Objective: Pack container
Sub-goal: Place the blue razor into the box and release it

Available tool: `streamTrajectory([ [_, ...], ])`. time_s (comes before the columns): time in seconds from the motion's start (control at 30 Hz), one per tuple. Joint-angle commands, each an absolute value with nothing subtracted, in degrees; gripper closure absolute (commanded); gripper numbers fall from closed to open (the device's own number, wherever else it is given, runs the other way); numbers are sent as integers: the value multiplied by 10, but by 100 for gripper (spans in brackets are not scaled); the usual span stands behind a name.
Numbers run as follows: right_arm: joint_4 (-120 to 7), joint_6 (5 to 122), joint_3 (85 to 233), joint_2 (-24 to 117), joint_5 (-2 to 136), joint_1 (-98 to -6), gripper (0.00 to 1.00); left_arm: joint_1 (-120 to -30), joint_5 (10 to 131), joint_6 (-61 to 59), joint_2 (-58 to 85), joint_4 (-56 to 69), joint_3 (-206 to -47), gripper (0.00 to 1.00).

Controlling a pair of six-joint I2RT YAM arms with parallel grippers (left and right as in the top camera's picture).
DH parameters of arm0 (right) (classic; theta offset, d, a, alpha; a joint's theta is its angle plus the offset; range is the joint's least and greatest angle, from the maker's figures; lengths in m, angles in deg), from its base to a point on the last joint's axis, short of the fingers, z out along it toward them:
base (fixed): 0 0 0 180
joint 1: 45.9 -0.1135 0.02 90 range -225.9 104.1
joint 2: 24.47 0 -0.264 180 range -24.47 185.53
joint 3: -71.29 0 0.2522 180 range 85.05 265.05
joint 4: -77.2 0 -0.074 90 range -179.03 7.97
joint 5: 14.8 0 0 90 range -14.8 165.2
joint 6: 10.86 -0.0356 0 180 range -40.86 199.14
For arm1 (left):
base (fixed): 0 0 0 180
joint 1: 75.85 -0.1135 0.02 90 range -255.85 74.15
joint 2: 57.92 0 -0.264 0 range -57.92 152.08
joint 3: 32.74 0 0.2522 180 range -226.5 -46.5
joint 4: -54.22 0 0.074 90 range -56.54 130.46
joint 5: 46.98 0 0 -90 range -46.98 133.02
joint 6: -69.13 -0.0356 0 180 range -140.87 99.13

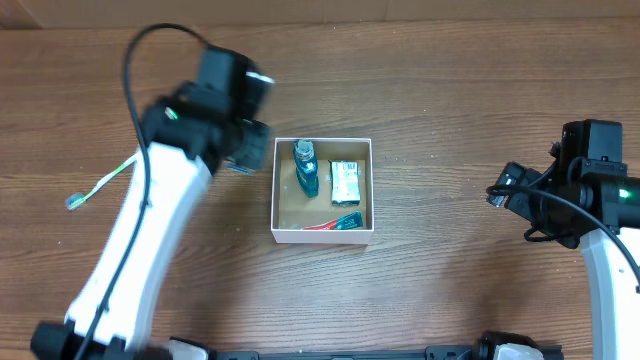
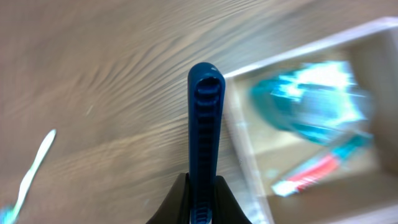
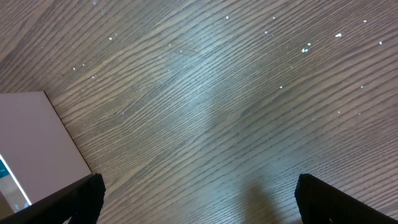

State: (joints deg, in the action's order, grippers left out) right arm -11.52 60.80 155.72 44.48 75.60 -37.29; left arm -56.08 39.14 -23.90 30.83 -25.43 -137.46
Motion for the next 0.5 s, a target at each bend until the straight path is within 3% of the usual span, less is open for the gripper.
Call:
streamTrajectory([
  [0.0,-118,610,1554,438,755,-371,0,-469,394,-272,301,-260,-1375,96],
  [0.17,-119,610,1554,438,755,-371,0,-401,394,-285,340,-259,-1351,96],
  [0.47,-120,610,1554,438,755,-371,0,-386,373,-321,459,-232,-1335,96],
])
